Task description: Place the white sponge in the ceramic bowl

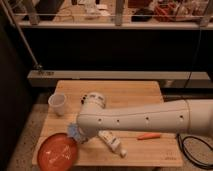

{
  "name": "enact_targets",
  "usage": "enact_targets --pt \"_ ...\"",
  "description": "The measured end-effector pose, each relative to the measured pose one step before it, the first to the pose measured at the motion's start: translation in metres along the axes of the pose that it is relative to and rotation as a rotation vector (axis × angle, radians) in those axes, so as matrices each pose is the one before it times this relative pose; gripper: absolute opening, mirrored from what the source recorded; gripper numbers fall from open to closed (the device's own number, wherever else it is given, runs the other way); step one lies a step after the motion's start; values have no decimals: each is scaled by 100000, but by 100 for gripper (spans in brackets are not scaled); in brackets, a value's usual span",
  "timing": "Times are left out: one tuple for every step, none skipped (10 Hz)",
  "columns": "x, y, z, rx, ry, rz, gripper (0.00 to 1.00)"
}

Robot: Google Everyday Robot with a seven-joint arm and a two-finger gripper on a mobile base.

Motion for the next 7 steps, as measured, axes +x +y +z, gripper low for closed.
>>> enact_targets --pt "-285 -843 226 630 -467 -1896 0" --pt "-183 -583 191 416 -145 -752 0" --pt "-193 -556 150 520 -560 -910 0" --pt "-175 -210 188 435 -651 -955 0" --pt "7 -344 219 515 -393 -685 0" --pt "-66 -488 522 405 -595 -1329 0" --pt "-79 -514 315 572 -571 -910 0"
